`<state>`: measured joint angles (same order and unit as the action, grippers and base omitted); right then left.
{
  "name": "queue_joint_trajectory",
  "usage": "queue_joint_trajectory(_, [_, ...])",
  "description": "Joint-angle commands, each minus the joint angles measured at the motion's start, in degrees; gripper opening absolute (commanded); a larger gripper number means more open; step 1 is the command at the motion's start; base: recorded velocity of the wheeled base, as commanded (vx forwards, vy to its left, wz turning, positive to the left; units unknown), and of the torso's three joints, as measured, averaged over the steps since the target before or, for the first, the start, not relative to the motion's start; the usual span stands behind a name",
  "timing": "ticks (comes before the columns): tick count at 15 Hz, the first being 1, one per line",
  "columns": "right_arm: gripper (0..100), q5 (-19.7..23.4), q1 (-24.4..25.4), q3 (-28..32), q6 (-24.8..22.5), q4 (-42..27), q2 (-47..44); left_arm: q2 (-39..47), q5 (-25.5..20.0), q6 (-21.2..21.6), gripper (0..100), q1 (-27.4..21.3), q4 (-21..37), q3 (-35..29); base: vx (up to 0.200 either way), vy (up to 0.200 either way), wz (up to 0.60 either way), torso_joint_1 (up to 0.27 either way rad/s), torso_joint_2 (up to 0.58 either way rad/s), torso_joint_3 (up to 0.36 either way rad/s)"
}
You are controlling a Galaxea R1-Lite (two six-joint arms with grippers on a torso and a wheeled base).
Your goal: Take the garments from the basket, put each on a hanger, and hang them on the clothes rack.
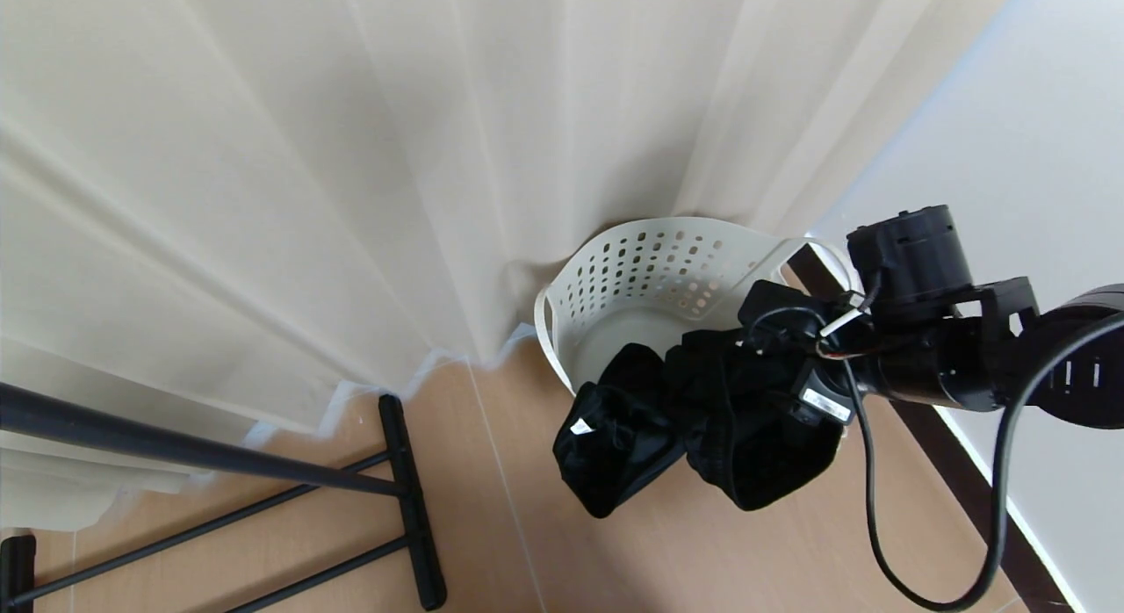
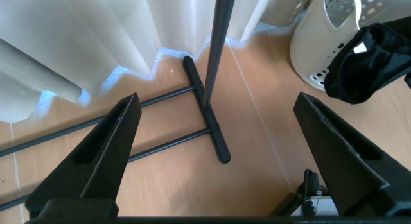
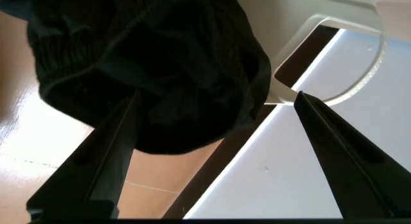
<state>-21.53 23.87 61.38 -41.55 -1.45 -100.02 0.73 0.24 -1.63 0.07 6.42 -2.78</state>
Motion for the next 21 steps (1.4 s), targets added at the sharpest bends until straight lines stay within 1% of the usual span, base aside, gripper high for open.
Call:
queue_joint_trajectory(1, [100, -0.2, -1.0, 1.8, 0.0, 0.4, -5.2, 0.0, 0.0, 0.1, 100, 0.0, 0.0, 0.0, 0.000, 0.000, 0.00, 0.000, 0.00, 0.000])
queue_joint_trajectory(5, [100, -0.4, -3.7, 4.5, 0.1, 2.4, -9.1, 0.0, 0.0, 0.0, 100, 0.0, 0.0, 0.1, 0.000, 0.000, 0.00, 0.000, 0.00, 0.000])
queue_joint_trajectory(7, [100, -0.3, -4.1, 5.9, 0.1, 2.8, -10.5, 0.0, 0.0, 0.0, 100, 0.0, 0.0, 0.0, 0.000, 0.000, 0.00, 0.000, 0.00, 0.000])
queue_joint_trajectory(10, [100, 0.2, -4.2, 9.7, 0.3, 2.8, -13.4, 0.0, 0.0, 0.0, 100, 0.0, 0.0, 0.0, 0.000, 0.000, 0.00, 0.000, 0.00, 0.000])
queue_joint_trajectory(14, [100, 0.2, -4.2, 11.0, 0.3, 2.6, -14.1, 0.0, 0.0, 0.0, 100, 0.0, 0.0, 0.0, 0.000, 0.000, 0.00, 0.000, 0.00, 0.000])
queue_joint_trajectory(15, [0, 0.2, -4.2, 10.9, 0.3, 2.6, -14.1, 0.0, 0.0, 0.0, 100, 0.0, 0.0, 0.0, 0.000, 0.000, 0.00, 0.000, 0.00, 0.000])
queue_joint_trajectory(18, [0, 0.3, -4.3, 10.5, 1.3, 2.4, -13.4, 0.0, 0.0, 0.0, 100, 0.0, 0.0, 0.1, 0.000, 0.000, 0.00, 0.000, 0.00, 0.000])
queue_joint_trajectory(20, [0, 0.3, -4.1, 9.7, 3.2, 2.1, -10.8, 0.0, 0.0, 0.0, 100, 0.0, 0.0, 0.1, 0.000, 0.000, 0.00, 0.000, 0.00, 0.000])
queue_joint_trajectory(21, [0, 0.3, -3.7, 7.3, 6.0, 2.1, -6.3, 0.0, 0.0, 0.0, 100, 0.0, 0.0, 0.0, 0.000, 0.000, 0.00, 0.000, 0.00, 0.000])
